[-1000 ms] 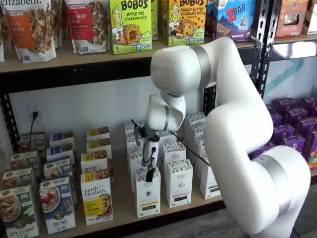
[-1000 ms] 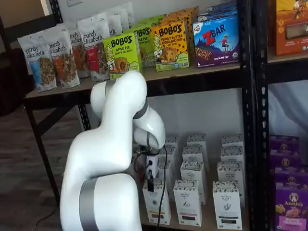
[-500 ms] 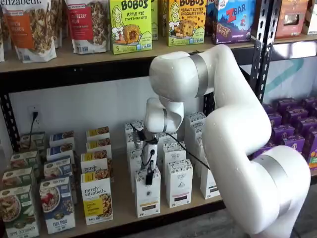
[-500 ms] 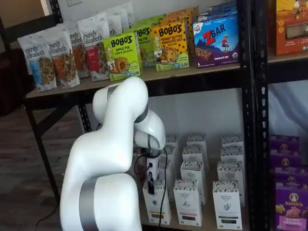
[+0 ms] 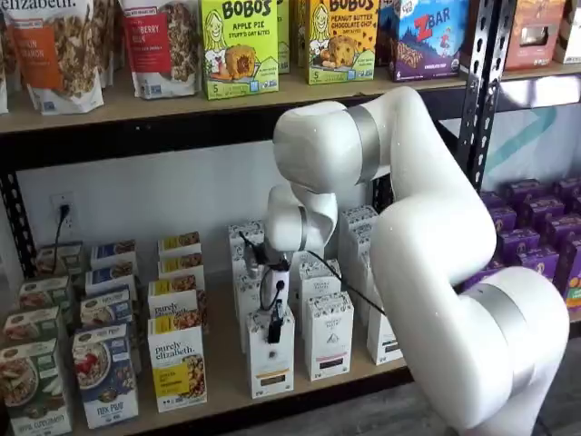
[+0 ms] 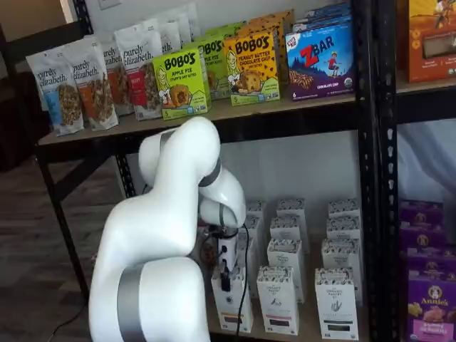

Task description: Pick up the white box with a yellow strip in the middle, on the bottom shelf, the fourth box from the left

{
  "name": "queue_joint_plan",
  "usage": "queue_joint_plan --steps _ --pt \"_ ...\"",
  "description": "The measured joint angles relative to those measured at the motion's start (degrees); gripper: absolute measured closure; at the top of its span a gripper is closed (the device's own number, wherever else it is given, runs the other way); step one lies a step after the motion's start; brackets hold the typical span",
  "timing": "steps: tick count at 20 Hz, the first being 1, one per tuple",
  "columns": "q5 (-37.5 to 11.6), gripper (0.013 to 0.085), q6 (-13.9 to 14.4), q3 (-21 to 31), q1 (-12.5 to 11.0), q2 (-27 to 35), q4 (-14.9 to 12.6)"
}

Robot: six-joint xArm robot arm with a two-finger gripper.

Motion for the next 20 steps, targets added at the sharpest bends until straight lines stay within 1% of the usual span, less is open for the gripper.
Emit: queue_joint_plan --steps 3,9,15,20 --pt "-1.6 0.013 -0.6 0.4 0.1 0.4 0.7" --pt "-1.4 0.013 -1.1 -0.1 0.0 1.1 1.0" --pt "-3.3 0.013 -2.6 0.3 -0.1 1.5 2.5" --pt "-3.6 0.013 -2.4 0.0 -0.1 1.8 2.3"
